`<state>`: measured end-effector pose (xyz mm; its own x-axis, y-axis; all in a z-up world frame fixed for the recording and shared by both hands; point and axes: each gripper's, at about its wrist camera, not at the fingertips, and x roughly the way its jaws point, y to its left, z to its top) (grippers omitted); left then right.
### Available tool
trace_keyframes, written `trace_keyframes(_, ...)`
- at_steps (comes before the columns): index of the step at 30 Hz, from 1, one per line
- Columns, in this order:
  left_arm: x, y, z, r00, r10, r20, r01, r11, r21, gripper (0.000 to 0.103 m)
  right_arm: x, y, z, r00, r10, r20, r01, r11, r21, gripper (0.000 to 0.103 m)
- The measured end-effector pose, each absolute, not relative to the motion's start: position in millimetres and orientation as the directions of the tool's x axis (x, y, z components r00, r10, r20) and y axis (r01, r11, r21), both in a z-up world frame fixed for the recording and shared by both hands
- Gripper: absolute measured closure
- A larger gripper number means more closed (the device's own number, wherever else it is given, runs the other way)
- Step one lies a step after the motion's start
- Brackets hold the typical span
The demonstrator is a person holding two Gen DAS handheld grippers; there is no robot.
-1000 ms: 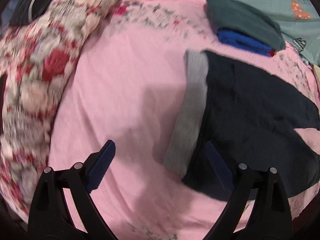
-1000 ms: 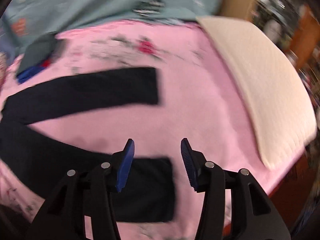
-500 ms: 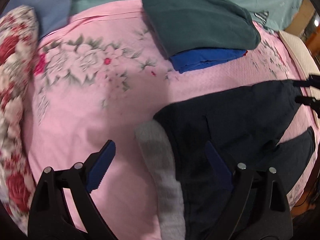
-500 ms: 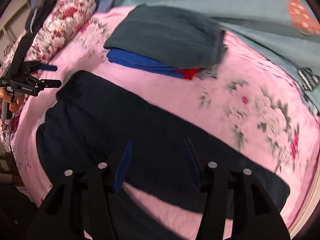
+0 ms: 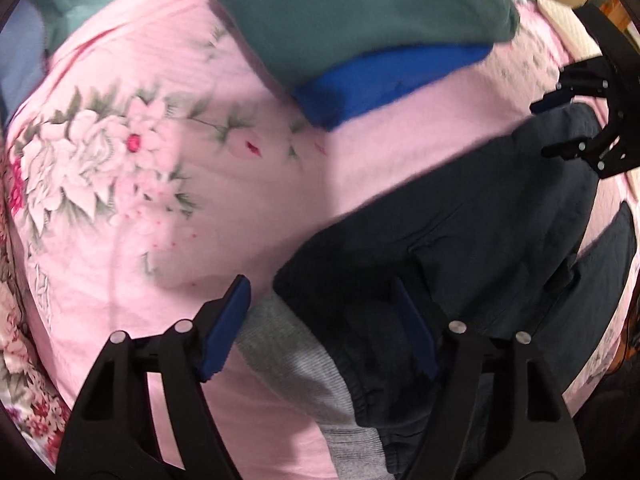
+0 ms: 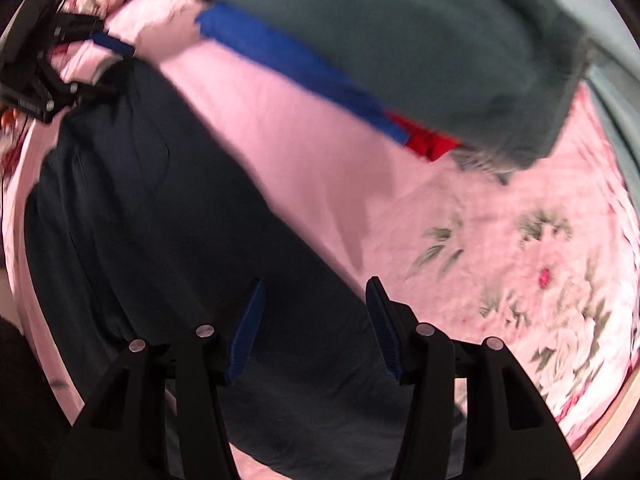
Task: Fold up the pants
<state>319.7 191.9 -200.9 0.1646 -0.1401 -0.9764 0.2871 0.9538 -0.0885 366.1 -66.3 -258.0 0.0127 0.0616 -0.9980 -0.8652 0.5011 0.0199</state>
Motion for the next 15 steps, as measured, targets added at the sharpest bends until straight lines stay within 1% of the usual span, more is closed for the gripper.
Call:
trace_keyframes(1,320.3,189.8,-202.8,0.157,-0.126,-0.979,0.29,0.954,-0.077,0.03,366.0,-67.3,-259.4,0.015,0.063,-0.998,-0.867,0.499,0.019,0.053)
trace_keyframes(2,320.5,187.1,-203.8,0.151,-0.121,-0.981,0.291,0.954,-0.073,0.03,366.0,-67.8,-258.9,0.029,0.07,-0.997,-0.875,0.485,0.008,0.056)
trace_keyframes(4,323.6,185.5,-204.2,0.141,-0.124,-0.982,0.293,0.953,-0.078,0.033,367.8,-69.5,-257.0,0.043,0.067,-0.997,-0.887,0.461,-0.007,0.066)
trace_keyframes(5,325.3,183.9,-203.6,0.141,-0.125,-0.982,0.298,0.951,-0.079,0.039,367.3,-70.9,-255.7,0.047,0.064,-0.997,-0.891,0.454,-0.012,0.076)
trace_keyframes(6,326.7,182.0,-202.4,0.14,-0.128,-0.982,0.308,0.948,-0.08,0.05,366.9,-72.4,-253.8,0.057,0.057,-0.997,-0.896,0.442,-0.026,0.087)
trace_keyframes(7,328.7,177.6,-201.6,0.139,-0.126,-0.982,0.319,0.945,-0.076,0.055,366.4,-73.5,-251.9,0.063,0.056,-0.996,-0.9,0.434,-0.033,0.089)
trace_keyframes(8,329.7,176.2,-200.6,0.138,-0.121,-0.983,0.327,0.942,-0.07,0.063,364.6,-74.4,-249.2,0.075,0.052,-0.996,-0.906,0.42,-0.047,0.098)
trace_keyframes(9,332.4,172.2,-199.8,0.137,-0.116,-0.984,0.332,0.941,-0.065,0.07,363.0,-75.3,-245.9,0.087,0.053,-0.995,-0.909,0.413,-0.058,0.101)
trace_keyframes(12,333.2,173.3,-194.3,0.143,-0.124,-0.982,0.329,0.942,-0.071,0.08,356.3,-80.0,-230.7,0.119,0.083,-0.989,-0.905,0.42,-0.073,0.101)
trace_keyframes(15,327.0,175.7,-181.1,0.177,-0.135,-0.975,0.327,0.942,-0.071,0.083,349.3,-88.3,-204.9,0.146,0.131,-0.981,-0.897,0.437,-0.075,0.101)
